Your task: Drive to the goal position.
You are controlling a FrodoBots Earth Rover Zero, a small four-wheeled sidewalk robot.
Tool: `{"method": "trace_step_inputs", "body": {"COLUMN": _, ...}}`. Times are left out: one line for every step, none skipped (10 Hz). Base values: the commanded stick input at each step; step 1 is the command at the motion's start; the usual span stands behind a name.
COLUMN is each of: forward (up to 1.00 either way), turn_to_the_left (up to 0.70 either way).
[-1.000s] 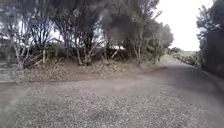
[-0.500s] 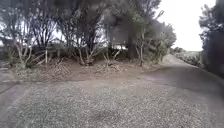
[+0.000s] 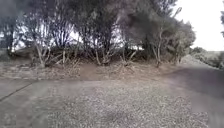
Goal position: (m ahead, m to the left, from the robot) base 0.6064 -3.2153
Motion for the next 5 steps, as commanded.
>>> {"method": "trace_step_inputs", "body": {"forward": 0.0, "turn_to_the_left": 0.05}}
{"method": "trace_step_inputs", "body": {"forward": 0.0, "turn_to_the_left": 0.05}}
{"method": "trace_step_inputs", "body": {"forward": 0.0, "turn_to_the_left": 0.05}}
{"method": "trace_step_inputs", "body": {"forward": 0.0, "turn_to_the_left": 0.05}}
{"method": "trace_step_inputs", "body": {"forward": 0.0, "turn_to_the_left": 0.04}}
